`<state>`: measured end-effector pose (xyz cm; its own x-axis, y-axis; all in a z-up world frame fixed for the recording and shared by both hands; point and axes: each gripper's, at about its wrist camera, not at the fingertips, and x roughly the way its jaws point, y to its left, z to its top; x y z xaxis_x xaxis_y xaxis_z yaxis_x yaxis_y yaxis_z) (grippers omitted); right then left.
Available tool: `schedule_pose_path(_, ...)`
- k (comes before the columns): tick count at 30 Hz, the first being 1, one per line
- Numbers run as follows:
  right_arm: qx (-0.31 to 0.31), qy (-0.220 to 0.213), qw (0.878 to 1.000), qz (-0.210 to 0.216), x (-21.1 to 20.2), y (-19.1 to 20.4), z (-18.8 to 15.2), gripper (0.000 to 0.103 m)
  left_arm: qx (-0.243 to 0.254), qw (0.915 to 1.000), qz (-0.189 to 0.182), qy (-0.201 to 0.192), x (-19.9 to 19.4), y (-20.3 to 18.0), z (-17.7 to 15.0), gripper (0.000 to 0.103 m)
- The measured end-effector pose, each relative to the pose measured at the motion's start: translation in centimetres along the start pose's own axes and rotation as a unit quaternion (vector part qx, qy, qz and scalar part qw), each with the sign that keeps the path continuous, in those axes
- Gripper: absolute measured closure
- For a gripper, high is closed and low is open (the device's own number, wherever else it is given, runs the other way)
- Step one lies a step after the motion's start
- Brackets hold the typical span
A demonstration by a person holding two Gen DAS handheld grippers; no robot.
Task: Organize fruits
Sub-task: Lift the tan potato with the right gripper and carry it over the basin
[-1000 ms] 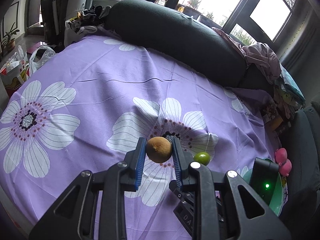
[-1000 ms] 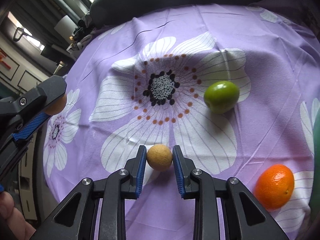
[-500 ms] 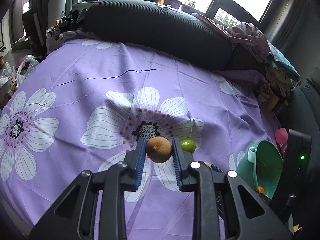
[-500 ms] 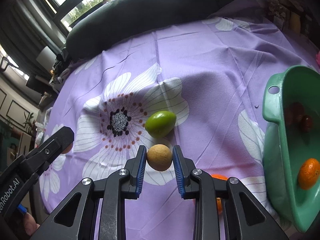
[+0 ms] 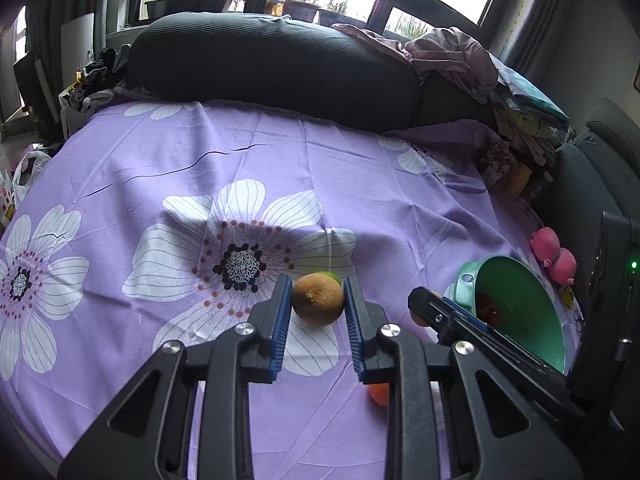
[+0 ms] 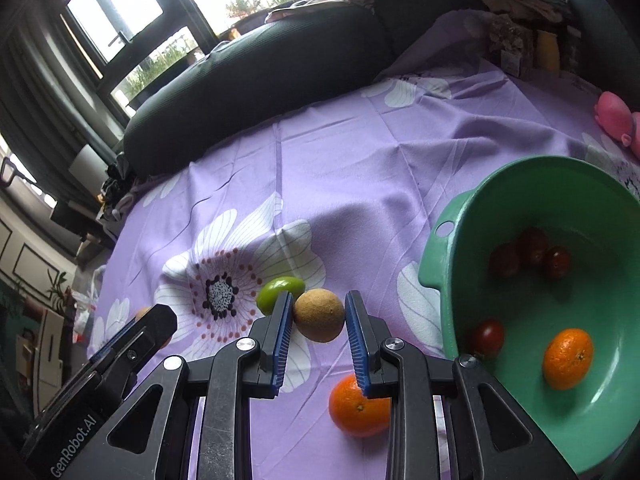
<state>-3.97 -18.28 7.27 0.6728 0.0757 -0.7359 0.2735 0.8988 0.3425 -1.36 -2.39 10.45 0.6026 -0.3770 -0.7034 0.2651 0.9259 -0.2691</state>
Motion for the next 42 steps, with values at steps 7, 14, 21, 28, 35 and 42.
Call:
schedule_pose_path(7, 0.019, -0.031, 0.999, -0.015, -1.7, -1.8, 0.4, 0.074, 0.031, 0.9993, -0.019, -0.008, -0.3, -2.3, -0.5, 0.077)
schedule_pose_path(14, 0.044, -0.062, 0.997, -0.028, -3.7, -3.7, 0.9, 0.074, 0.063, 0.9971, -0.041, -0.014, -0.4, -4.5, -1.1, 0.077)
schedule_pose_path(21, 0.066, -0.071, 0.994, -0.042, -4.5, -5.4, 0.9, 0.074, 0.081, 0.994, -0.074, -0.001, 0.2, -6.2, -1.8, 0.077)
schedule_pose_path(28, 0.08, -0.082, 0.992, -0.055, -5.5, -6.7, 0.9, 0.074, 0.092, 0.989, -0.114, 0.014, 0.9, -7.9, -2.3, 0.077)
schedule_pose_path(35, 0.094, -0.094, 0.989, -0.07, -6.7, -7.7, 0.8, 0.074, 0.094, 0.9842, -0.148, 0.026, 1.3, -9.0, -2.6, 0.077)
schedule_pose_path(42, 0.109, -0.114, 0.983, -0.097, -8.3, -8.9, 0.8, 0.074, 0.097, 0.9797, -0.171, 0.039, 2.0, -10.0, -2.7, 0.077)
